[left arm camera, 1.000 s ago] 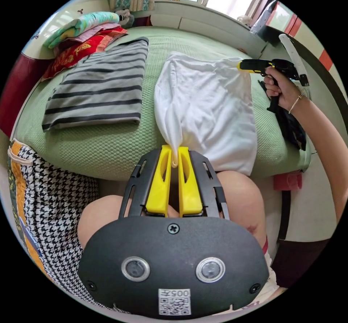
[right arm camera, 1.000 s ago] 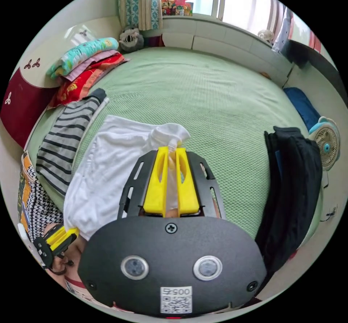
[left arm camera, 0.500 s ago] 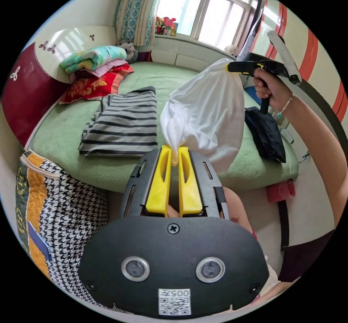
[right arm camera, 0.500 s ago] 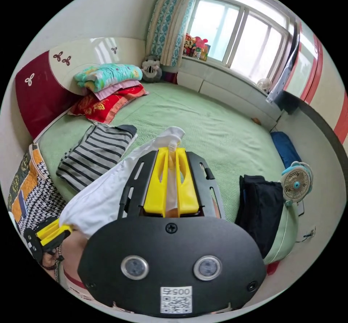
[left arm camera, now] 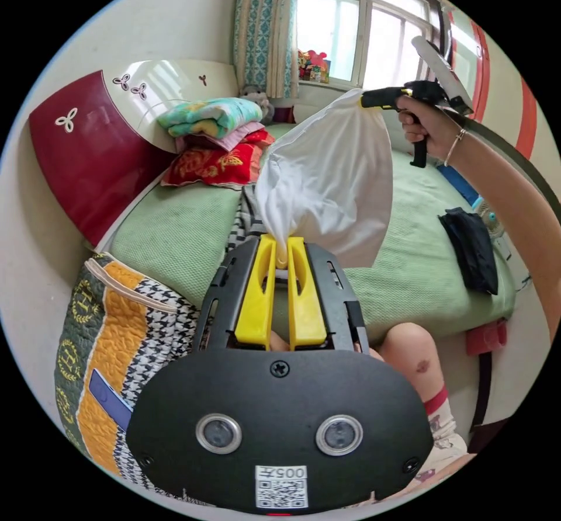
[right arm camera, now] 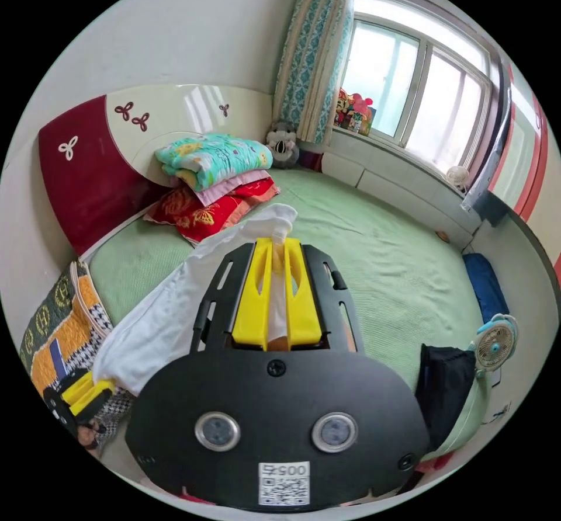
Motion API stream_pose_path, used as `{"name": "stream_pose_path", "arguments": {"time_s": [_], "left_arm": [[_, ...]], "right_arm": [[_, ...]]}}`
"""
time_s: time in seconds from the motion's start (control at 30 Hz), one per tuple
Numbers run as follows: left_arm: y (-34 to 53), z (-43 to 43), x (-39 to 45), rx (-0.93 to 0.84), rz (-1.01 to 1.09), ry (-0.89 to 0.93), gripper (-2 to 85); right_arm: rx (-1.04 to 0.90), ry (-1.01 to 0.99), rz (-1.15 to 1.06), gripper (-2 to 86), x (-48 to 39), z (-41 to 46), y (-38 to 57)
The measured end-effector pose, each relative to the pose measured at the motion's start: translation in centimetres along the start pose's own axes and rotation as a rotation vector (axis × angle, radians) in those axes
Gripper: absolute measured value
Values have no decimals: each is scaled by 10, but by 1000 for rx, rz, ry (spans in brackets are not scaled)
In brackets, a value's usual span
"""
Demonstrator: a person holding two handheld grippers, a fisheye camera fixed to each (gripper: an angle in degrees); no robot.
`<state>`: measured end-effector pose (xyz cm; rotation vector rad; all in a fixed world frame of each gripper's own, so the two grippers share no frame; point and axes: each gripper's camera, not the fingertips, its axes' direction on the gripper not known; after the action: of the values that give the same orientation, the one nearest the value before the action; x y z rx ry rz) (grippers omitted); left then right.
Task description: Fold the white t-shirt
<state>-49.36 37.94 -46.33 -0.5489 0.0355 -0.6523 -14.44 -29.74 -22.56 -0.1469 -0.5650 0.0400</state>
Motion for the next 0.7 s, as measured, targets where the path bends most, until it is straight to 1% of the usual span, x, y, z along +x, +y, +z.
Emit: {"name": "stream_pose_path", "arguments": {"time_s": [0.03, 0.1, 0.13, 0.17, 0.2, 0.23, 0.3, 0.37, 0.5, 0.63, 0.7], "left_arm": [[-6, 24, -7, -28, -6, -41, 45], [-11, 64, -19, -84, -24, -71, 46], [-13, 91, -29, -150, -51, -82, 46], [-13, 108, -37, -180, -78, -101, 47], [-13, 113, -40, -182, -79, -105, 47], [-14, 117, -46, -176, -79, -95, 47], [-14, 116, -55, -167, -86, -63, 47], [-16, 116, -64, -159, -99, -22, 48], [-23, 118, -70, -164, -74, -28, 48], [-30, 119, -79, -167, -89, -4, 48], [-34, 119, -82, -176, -88, 5, 49]], "right_arm": [[-18, 1, 3, 7, -4, 12, -3], [-152, 11, 2, 55, -19, 67, -2], [-191, 18, 9, 61, -21, 80, 2], [-250, 8, 16, 74, -23, 99, 15], [-278, -45, -2, 79, -26, 112, 31], [-284, -79, -14, 82, -26, 116, 41], [-329, -206, -63, 106, -26, 124, 81], [-339, -273, -90, 116, -27, 119, 112], [-319, -440, -63, 120, -36, 97, 171], [-315, -387, -87, 117, -62, 101, 197], [-340, -286, -143, 106, -80, 119, 198]]}}
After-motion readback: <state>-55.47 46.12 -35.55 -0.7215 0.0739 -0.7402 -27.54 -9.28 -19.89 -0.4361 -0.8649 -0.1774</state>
